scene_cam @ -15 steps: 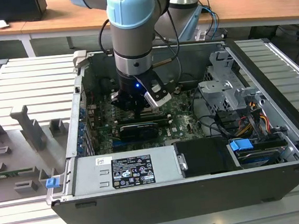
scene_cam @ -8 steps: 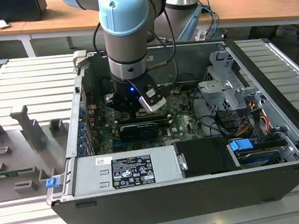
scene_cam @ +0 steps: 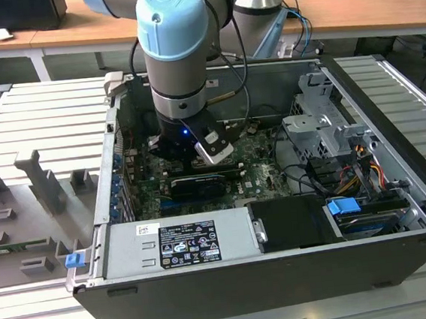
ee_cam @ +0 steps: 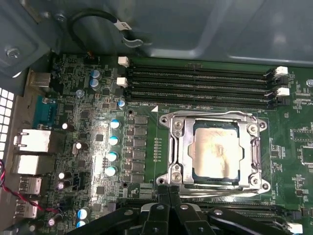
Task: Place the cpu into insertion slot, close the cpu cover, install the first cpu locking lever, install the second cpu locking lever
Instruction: 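Install the second cpu locking lever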
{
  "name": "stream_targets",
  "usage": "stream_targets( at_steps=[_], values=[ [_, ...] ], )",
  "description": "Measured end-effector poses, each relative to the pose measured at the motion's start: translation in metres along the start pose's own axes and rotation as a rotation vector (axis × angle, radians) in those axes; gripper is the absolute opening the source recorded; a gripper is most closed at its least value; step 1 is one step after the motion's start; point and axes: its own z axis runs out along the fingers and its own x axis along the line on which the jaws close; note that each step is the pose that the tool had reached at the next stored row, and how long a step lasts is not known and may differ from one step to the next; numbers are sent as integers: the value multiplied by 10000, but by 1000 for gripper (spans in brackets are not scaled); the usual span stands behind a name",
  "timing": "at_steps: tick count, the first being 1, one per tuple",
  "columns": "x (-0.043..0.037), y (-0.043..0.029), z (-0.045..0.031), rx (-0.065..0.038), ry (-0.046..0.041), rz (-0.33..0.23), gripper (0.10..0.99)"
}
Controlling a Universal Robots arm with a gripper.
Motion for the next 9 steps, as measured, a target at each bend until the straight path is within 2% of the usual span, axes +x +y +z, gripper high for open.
stream_targets(
  at_steps=[4,7,9],
  values=[
    [36,-5,28,-154,-48,-6,106],
    [47,-10,61,-329,-83,-5,106],
    [57,-16,87,-360,-87,-8,106]
  ],
)
